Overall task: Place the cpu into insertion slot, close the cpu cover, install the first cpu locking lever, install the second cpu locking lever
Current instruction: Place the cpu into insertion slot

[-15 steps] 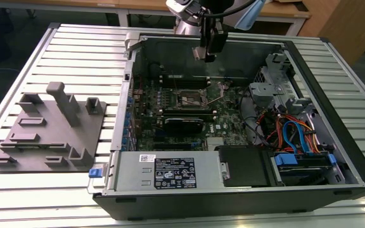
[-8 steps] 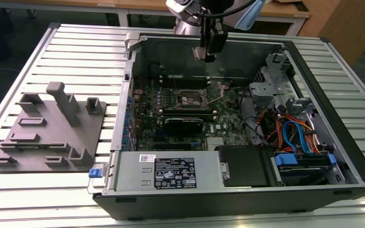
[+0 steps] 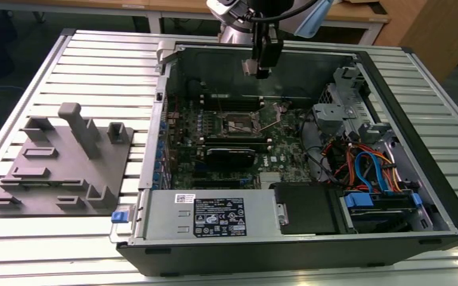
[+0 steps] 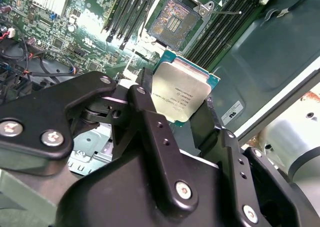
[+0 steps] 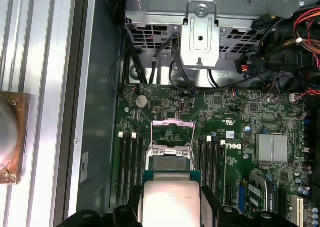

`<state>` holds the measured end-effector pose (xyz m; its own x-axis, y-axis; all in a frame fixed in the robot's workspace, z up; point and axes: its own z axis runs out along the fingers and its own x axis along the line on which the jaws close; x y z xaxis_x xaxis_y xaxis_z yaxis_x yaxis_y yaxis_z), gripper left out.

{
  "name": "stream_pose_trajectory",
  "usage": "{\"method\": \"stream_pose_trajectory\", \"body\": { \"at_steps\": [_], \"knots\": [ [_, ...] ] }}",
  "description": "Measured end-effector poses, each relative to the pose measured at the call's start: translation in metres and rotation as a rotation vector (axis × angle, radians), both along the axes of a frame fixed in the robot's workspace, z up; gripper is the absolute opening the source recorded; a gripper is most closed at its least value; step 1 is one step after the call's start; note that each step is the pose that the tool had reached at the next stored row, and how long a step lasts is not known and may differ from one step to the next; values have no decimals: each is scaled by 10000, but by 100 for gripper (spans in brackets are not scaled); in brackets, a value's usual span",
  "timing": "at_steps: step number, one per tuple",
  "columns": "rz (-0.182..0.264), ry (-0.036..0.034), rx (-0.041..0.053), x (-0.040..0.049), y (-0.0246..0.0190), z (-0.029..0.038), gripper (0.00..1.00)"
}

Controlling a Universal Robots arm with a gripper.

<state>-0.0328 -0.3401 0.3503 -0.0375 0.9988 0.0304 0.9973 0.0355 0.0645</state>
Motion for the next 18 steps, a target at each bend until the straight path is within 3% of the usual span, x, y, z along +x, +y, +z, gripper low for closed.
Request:
{"method": "stream_pose_trajectory", "body": {
  "at_steps": [11, 18],
  "knots": [
    [-21, -1, 1, 0, 1, -7, 54],
    [-227, 19, -2, -19, 0, -95, 54]
  ]
}}
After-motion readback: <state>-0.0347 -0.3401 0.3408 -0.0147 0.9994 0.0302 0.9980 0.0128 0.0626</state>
